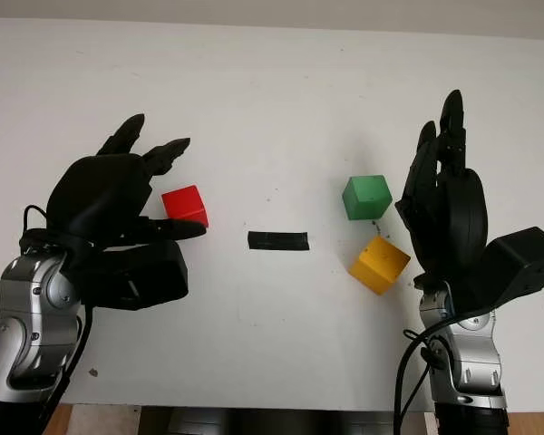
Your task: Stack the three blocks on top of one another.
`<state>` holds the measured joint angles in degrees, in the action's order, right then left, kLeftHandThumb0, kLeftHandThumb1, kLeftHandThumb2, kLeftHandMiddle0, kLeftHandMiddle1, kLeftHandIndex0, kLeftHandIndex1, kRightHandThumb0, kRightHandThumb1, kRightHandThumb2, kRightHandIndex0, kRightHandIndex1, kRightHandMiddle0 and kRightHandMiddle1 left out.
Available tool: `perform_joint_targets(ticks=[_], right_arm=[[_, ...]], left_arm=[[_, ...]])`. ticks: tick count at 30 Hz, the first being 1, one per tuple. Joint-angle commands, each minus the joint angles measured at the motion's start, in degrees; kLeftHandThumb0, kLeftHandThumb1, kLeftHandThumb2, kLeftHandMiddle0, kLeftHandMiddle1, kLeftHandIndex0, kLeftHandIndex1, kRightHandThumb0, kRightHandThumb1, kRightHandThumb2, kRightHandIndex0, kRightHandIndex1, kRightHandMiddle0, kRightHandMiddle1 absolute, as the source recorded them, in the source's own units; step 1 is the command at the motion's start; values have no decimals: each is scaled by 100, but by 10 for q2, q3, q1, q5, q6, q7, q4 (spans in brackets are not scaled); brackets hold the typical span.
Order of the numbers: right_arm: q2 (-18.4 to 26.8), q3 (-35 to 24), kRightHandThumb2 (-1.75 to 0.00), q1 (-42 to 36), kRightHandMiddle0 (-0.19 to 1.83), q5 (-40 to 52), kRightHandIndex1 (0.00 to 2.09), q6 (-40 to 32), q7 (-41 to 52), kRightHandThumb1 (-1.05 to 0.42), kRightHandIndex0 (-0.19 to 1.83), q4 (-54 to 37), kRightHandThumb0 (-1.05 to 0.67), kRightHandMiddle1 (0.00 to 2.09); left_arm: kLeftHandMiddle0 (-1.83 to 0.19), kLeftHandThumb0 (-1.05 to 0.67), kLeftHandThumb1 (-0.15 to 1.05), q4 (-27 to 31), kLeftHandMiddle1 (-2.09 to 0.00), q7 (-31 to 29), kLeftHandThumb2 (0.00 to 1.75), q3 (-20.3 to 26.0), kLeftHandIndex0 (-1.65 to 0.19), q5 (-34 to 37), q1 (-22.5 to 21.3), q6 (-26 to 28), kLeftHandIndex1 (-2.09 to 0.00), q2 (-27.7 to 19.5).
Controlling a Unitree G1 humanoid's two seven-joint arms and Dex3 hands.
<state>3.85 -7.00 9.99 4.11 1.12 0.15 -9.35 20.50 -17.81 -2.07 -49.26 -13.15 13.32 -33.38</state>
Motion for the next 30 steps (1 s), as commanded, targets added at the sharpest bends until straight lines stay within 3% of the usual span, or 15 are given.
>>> perform_joint_targets(ticks=[1,9,14,15,17,18,27,30], right_arm=[[0,1,-72,-6,-19,-2,0,6,-1,-105,-19,-12,-72,0],[-1,1,-72,-7,-19,0,0,5,-1,-105,-19,-13,-72,0],[1,-1,-72,-5,-19,2,0,5,0,-105,-19,-9,-73,0],[2,-2,-72,-4,-19,2,0,5,-1,-105,-19,-8,-74,0],[3,-2,-72,-4,-19,0,0,5,0,-105,-19,-8,-74,0],[4,-1,-72,-5,-19,-1,0,5,-1,-105,-19,-8,-74,0],[5,-8,-73,-3,-19,5,0,3,2,-105,-19,-7,-73,0],[6,-8,-72,0,-19,3,0,0,0,-105,-19,-8,-73,0]], left_arm=[[9,-88,102,-3,-6,12,5,-10,-41,-16,12,2,-11,3],[9,-81,102,-19,-5,30,5,-38,-42,-89,7,19,-9,7],[7,-79,101,-23,-6,37,5,-47,-55,-123,3,36,-16,17],[7,-78,101,-23,-6,37,5,-47,-50,-126,3,37,-31,18],[6,-78,101,-22,-6,35,5,-46,-21,-126,3,37,-87,19],[6,-78,102,-22,-6,33,5,-45,-17,-126,2,37,-92,18],[-2,-73,103,-23,-7,28,5,-37,-28,-108,-2,24,-72,16],[-8,-65,101,-27,-6,48,5,-28,-44,-80,1,4,-60,17]])
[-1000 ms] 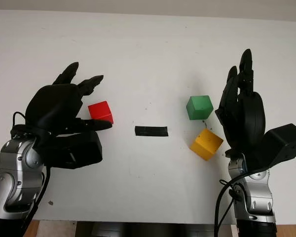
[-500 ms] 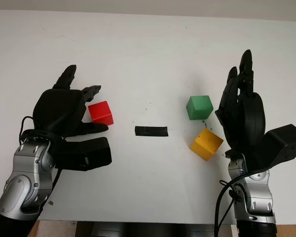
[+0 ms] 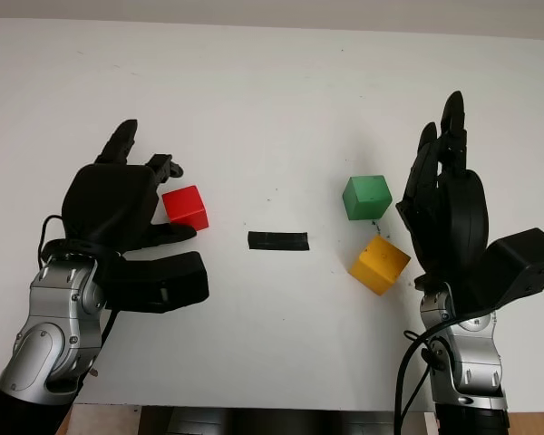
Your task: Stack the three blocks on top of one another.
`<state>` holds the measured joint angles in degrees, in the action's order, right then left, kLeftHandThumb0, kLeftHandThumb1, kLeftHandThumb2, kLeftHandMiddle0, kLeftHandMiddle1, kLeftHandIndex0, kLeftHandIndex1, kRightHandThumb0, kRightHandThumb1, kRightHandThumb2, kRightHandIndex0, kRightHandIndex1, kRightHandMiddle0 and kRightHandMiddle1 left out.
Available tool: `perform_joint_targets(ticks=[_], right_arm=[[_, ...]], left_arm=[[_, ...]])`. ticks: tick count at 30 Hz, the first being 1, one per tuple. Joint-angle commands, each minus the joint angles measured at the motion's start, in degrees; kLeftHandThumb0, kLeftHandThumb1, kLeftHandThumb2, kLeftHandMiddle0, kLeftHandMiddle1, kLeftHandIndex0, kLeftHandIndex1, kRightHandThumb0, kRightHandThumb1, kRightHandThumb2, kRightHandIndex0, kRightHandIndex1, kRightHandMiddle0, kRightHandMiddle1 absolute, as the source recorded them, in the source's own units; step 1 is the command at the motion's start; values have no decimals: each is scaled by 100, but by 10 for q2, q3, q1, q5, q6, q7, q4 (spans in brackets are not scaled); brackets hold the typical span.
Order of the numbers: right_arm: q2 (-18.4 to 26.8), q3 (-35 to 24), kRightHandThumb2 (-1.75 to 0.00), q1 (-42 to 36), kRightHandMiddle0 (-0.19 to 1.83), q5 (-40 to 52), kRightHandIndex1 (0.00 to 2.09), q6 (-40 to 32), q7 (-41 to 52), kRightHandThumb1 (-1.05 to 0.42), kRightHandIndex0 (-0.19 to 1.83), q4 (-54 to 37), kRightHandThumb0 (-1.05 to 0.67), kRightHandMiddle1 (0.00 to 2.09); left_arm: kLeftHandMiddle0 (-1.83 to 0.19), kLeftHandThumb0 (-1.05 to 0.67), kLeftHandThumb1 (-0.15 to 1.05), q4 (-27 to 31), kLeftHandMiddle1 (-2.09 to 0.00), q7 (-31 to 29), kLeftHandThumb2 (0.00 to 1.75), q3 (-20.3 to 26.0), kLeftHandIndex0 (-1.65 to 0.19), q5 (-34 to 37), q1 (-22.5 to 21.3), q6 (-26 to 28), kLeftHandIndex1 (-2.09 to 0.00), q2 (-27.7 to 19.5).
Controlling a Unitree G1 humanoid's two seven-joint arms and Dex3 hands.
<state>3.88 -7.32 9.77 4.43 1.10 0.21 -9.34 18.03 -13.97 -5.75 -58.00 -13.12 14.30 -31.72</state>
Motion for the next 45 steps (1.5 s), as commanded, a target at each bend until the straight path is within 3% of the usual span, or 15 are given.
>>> perform_joint_targets(ticks=[1,4,8,17,30,35,43,45], right_arm=[[7,-5,-72,3,-19,0,0,0,0,-105,-19,-7,-73,0],[8,-5,-73,4,-19,1,0,-1,1,-105,-19,-8,-72,0],[8,-7,-73,7,-19,2,0,1,-1,-105,-19,-4,-71,0],[7,-4,-72,13,-19,-3,0,-1,-4,-105,-19,-1,-72,0],[9,-4,-72,15,-19,-6,0,1,-2,-105,-19,0,-72,0],[10,-5,-71,17,-19,-6,0,2,0,-105,-19,4,-72,0],[10,-4,-71,18,-19,-9,0,6,2,-105,-19,8,-71,0],[9,-5,-72,18,-19,-7,0,6,3,-105,-19,9,-71,0]], left_arm=[[-12,-58,100,-5,-7,23,5,12,-52,18,3,-16,-58,1],[-22,-37,99,-12,-9,61,5,19,-63,39,6,-39,-60,3],[-28,-30,98,-25,-7,98,5,24,-62,56,6,-67,-65,-3],[-30,-35,98,-38,-5,97,6,40,-57,107,2,-108,-82,-13],[-31,-35,98,-31,-5,96,6,46,-57,119,-6,-119,-79,-18],[-31,-37,101,-13,-6,107,6,57,-56,149,-4,-156,-87,-19],[-33,-38,102,13,-5,119,5,49,-51,137,-29,-224,-96,-28],[-34,-40,103,8,-6,116,5,40,-48,135,-42,-241,-112,-27]])
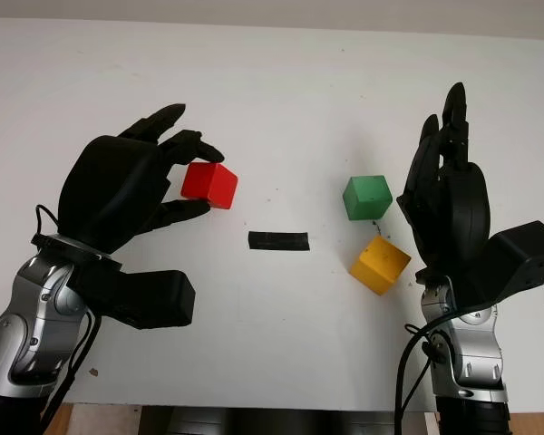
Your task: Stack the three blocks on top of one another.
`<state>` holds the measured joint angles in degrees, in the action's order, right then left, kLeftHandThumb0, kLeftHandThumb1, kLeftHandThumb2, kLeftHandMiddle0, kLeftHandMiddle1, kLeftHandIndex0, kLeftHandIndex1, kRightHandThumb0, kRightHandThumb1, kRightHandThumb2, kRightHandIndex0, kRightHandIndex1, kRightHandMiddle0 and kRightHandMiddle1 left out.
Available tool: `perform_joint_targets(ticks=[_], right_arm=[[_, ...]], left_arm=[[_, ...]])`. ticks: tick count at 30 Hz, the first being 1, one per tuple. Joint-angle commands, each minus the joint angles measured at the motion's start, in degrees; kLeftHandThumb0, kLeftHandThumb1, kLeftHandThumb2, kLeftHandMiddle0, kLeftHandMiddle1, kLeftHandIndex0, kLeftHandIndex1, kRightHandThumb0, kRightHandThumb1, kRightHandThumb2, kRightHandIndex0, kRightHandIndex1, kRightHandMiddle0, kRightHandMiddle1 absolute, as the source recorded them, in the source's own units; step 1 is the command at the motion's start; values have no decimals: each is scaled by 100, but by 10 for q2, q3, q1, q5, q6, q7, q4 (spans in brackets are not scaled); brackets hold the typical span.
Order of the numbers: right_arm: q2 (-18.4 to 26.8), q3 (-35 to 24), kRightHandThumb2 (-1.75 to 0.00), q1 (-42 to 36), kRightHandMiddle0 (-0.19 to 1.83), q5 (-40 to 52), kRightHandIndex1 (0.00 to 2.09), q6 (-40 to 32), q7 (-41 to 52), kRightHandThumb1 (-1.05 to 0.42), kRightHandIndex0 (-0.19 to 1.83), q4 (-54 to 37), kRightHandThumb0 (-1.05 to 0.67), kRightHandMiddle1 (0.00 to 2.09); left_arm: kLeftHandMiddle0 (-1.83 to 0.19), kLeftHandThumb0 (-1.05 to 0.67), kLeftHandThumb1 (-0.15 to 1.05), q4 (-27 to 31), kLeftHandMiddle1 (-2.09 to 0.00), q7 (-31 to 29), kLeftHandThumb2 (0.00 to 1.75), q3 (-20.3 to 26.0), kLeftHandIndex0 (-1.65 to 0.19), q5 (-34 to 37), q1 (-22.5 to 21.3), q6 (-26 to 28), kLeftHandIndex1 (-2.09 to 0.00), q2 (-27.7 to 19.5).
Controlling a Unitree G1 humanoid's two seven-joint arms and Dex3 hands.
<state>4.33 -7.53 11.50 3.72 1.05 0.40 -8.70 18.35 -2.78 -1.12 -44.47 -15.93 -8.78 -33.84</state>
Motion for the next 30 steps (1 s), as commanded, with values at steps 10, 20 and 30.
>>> perform_joint_targets(ticks=[10,20,30], right_arm=[[-3,3,-71,-3,-19,-1,0,13,-6,-105,-19,3,-70,0],[-11,9,-71,-12,-19,-11,0,16,-15,-105,-19,-7,-69,0],[-12,10,-70,-19,-19,-13,0,19,-15,-105,-19,-12,-70,0]], left_arm=[[-29,-41,105,-17,-5,-120,8,-61,-45,58,-84,-17,-120,15],[-28,-41,104,-51,-5,-168,6,-108,-47,76,-106,-15,-111,40],[-24,-41,103,-51,-4,-168,5,-136,-49,4,-109,-2,-110,46]])
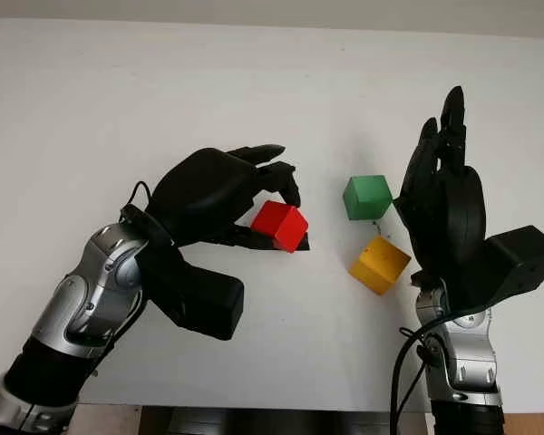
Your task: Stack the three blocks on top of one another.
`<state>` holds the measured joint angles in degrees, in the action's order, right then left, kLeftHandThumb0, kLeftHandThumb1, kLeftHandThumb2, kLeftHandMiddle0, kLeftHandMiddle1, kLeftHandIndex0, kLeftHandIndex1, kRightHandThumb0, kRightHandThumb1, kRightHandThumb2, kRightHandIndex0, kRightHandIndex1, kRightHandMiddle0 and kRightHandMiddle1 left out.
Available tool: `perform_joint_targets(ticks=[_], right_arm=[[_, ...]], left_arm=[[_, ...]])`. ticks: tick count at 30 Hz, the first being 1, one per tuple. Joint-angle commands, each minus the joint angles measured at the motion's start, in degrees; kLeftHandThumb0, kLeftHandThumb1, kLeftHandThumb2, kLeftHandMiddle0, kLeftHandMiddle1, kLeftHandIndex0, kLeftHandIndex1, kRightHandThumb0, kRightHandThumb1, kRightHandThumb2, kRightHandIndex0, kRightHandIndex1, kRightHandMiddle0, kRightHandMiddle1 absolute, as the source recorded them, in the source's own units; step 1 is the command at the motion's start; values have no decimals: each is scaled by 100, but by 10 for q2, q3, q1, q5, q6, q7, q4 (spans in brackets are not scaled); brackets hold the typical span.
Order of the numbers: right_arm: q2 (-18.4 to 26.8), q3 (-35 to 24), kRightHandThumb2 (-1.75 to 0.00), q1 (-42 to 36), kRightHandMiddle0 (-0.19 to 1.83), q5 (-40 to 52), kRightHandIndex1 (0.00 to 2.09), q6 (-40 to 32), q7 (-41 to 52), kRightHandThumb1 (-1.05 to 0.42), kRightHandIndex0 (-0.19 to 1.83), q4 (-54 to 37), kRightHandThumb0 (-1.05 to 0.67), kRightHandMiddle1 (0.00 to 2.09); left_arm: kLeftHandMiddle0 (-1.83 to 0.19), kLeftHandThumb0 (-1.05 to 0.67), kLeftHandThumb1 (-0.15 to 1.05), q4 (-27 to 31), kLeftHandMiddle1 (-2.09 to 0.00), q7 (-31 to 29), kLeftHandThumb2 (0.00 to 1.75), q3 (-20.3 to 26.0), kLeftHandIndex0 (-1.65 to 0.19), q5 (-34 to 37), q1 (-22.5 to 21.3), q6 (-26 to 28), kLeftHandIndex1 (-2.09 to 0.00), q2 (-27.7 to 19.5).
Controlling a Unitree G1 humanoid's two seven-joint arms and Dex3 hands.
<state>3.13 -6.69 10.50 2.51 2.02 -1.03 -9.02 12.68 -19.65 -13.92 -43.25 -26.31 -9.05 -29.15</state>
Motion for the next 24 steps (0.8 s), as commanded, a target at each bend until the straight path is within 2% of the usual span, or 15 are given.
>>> perform_joint_targets(ticks=[1,6,17,21,24], right_arm=[[0,1,-70,-8,-19,0,0,10,0,-105,-19,-9,-70,0],[0,0,-70,-9,-19,1,0,9,-1,-105,-19,-9,-70,0],[-1,-1,-70,-7,-19,0,0,10,-3,-105,-19,-8,-71,0],[0,0,-71,-7,-19,0,0,9,-2,-105,-19,-9,-70,0],[0,1,-71,-7,-19,-1,0,7,-2,-105,-19,-11,-71,0]], left_arm=[[-23,-40,103,8,-4,0,5,-10,-49,-16,-5,0,-109,-1],[-21,-36,101,12,-4,5,5,-12,-48,-37,-3,1,-107,2],[-22,-37,104,2,-5,39,6,-16,-37,-62,-1,-9,-140,7],[-20,-37,104,6,-4,32,5,-14,-35,-53,0,-6,-134,9],[-18,-41,104,4,-4,39,5,-16,-36,-59,0,-12,-120,6]])
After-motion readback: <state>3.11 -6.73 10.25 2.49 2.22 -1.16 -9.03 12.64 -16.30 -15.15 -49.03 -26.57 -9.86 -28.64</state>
